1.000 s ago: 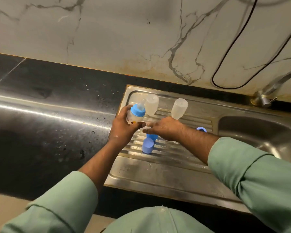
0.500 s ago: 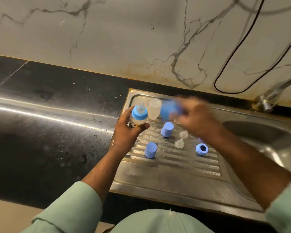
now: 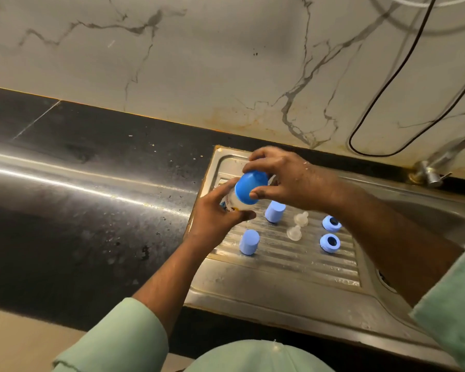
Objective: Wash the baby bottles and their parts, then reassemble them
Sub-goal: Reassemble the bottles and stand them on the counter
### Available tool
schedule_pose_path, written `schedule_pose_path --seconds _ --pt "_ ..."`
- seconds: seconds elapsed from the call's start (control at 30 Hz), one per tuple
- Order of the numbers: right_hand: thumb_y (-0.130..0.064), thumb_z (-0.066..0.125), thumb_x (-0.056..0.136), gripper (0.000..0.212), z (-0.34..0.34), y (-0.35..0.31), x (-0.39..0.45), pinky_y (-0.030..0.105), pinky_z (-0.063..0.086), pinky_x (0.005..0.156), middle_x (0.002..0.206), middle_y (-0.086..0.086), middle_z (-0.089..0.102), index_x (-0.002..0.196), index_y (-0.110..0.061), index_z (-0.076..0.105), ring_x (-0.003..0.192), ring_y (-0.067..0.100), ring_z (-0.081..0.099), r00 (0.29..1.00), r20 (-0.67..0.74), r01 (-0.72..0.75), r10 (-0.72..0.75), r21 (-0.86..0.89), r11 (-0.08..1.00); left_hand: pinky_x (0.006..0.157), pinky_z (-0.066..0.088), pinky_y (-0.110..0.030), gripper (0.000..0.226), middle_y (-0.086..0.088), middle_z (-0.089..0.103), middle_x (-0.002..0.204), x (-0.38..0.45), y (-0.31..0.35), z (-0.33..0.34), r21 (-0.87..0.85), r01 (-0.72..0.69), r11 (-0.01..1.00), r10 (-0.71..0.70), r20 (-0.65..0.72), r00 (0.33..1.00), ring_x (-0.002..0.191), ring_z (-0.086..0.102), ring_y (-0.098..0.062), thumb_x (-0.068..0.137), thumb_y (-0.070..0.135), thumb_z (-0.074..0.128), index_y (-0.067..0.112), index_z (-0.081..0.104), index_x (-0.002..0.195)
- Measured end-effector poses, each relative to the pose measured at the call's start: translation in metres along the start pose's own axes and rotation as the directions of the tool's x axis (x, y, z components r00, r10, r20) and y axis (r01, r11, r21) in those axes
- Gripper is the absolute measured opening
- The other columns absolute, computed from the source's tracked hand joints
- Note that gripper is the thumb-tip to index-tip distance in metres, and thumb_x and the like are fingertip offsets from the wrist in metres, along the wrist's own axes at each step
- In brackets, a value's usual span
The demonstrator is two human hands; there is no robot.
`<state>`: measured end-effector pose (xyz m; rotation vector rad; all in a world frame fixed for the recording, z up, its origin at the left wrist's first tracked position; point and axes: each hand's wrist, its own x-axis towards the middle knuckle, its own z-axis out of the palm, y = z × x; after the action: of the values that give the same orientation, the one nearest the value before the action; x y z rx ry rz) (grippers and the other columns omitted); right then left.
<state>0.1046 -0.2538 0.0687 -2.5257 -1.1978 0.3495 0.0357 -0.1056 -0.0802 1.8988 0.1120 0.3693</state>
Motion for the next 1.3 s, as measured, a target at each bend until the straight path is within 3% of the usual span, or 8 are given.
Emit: schedule_pose_path --seconds 0.17,0.33,0.5,0.6,0.7,0.77,0.9,1.3 --pt "-0.026 0.066 0.090 0.048 0.025 -0.004 -0.004 0.011 0.044 0.080 0.120 0.007 0.063 0.134 -0.013 0.054 0.096 0.013 0.058 0.985 -0.155 -0.050 0.079 0.183 0.982 0.081 0.047 -0.005 0.069 0.027 0.066 0.107 -0.010 0.006 -0.008 -0.019 -0.060 0.998 0.058 -0.090 0.994 0.099 0.065 0.006 0.069 0.025 0.091 0.032 0.061 0.130" --pt "-0.034 0.068 0.087 0.049 0.061 -0.016 0.007 0.012 0.048 0.073 0.111 0.003 0.061 0.129 -0.012 0.055 0.080 0.010 0.058 0.926 -0.348 -0.034 0.147 0.310 0.950 0.079 0.051 -0.007 0.071 0.004 0.074 0.106 -0.014 0.001 -0.021 0.050 -0.097 0.994 0.105 -0.171 0.980 0.089 0.069 -0.002 0.069 0.030 0.089 0.015 0.063 0.134" --pt "-0.034 0.083 0.071 0.067 0.068 -0.010 0.043 0.009 0.048 0.066 0.106 -0.007 0.051 0.127 -0.025 0.045 0.078 0.010 0.059 0.952 -0.280 -0.018 0.123 0.349 0.937 0.079 0.049 -0.008 0.082 0.018 0.070 0.110 -0.002 -0.009 -0.026 0.022 -0.089 0.996 0.091 -0.192 0.977 0.088 0.066 -0.001 0.071 0.038 0.087 0.023 0.052 0.144" --pt "-0.029 0.084 0.072 0.067 0.072 -0.001 0.081 0.006 0.041 0.064 0.107 -0.006 0.051 0.126 -0.024 0.045 0.078 0.006 0.057 0.942 -0.321 0.007 0.101 0.318 0.948 0.114 0.039 -0.033 0.123 0.014 0.039 0.157 0.028 -0.038 -0.048 0.183 0.170 0.968 -0.169 -0.020 0.985 0.143 0.040 -0.014 0.068 0.040 0.090 0.030 0.009 0.161" --pt "-0.026 0.084 0.072 0.064 0.079 0.008 0.125 0.012 0.043 0.064 0.106 0.000 0.054 0.123 -0.023 0.046 0.079 0.014 0.057 0.941 -0.319 -0.023 0.114 0.275 0.961 0.120 0.024 -0.058 0.127 -0.012 -0.001 0.169 0.055 -0.072 -0.073 0.721 0.381 0.579 -0.564 0.017 0.826 0.153 0.003 -0.041 0.070 0.049 0.087 0.019 0.005 0.161" --pt "-0.024 0.084 0.071 0.061 0.091 0.012 0.151 0.027 0.053 0.074 0.111 0.004 0.057 0.121 -0.021 0.048 0.088 0.017 0.057 0.953 -0.287 -0.036 0.101 0.224 0.974 0.118 0.025 -0.063 0.127 -0.010 -0.007 0.168 0.064 -0.083 -0.076 0.801 0.376 0.465 -0.692 0.064 0.719 0.153 0.000 -0.042 0.071 0.046 0.088 0.013 0.004 0.161" --pt "-0.019 0.078 0.077 0.074 0.121 0.020 0.191 0.039 0.052 0.087 0.117 0.009 0.056 0.140 -0.024 0.040 0.098 0.024 0.057 0.968 -0.244 -0.034 0.067 0.134 0.990 0.110 0.027 -0.069 0.131 -0.008 -0.007 0.169 0.075 -0.093 -0.072 0.812 0.390 0.434 -0.744 0.078 0.664 0.153 0.001 -0.041 0.068 0.038 0.092 0.013 0.003 0.160" --pt "-0.021 0.079 0.077 0.079 0.155 0.039 0.230 0.024 0.040 0.082 0.114 0.008 0.059 0.145 -0.028 0.037 0.090 0.016 0.050 0.968 -0.240 -0.033 0.073 0.166 0.986 0.111 0.026 -0.072 0.118 -0.018 -0.007 0.167 0.088 -0.096 -0.066 0.855 0.362 0.371 -0.793 0.089 0.602 0.150 -0.001 -0.052 0.070 0.030 0.090 0.007 0.014 0.158"
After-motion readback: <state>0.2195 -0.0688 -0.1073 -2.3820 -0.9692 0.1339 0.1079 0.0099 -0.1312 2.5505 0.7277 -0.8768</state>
